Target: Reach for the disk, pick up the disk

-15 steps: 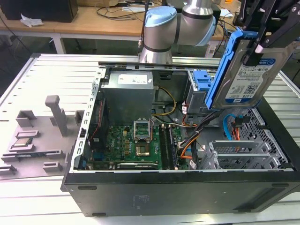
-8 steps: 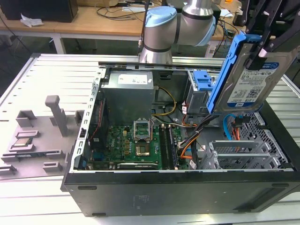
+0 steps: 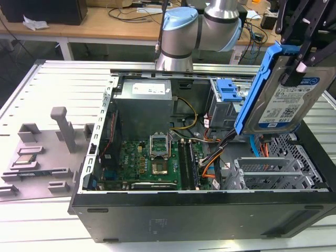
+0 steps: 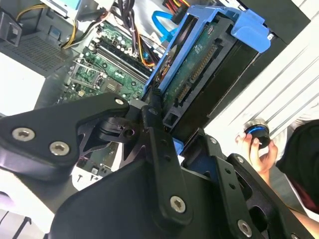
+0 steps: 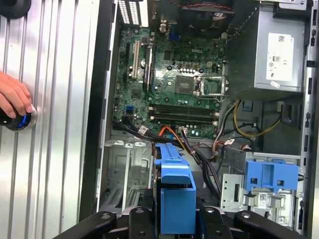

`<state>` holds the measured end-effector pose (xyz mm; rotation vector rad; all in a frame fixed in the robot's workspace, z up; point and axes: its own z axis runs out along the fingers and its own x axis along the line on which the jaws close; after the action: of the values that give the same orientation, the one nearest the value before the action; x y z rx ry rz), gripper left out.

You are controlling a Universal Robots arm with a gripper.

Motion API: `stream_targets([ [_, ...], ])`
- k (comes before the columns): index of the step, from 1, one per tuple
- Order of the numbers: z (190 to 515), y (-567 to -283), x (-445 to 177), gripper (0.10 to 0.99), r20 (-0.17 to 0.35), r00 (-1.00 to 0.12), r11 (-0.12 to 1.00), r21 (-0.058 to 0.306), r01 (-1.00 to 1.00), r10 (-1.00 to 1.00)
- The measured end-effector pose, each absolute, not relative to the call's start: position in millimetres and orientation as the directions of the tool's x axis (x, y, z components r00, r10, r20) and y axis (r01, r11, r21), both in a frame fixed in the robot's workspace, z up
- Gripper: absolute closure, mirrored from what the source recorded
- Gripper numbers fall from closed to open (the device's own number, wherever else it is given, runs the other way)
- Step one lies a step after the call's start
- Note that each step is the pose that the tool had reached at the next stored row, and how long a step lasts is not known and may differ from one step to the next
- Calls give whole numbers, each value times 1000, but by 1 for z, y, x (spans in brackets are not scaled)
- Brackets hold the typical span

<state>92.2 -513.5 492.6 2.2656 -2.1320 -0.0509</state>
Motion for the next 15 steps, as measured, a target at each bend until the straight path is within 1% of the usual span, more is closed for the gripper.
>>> stream_targets([
  [15,493,-547,92,718,-3,61,-61,44,-997,-998],
])
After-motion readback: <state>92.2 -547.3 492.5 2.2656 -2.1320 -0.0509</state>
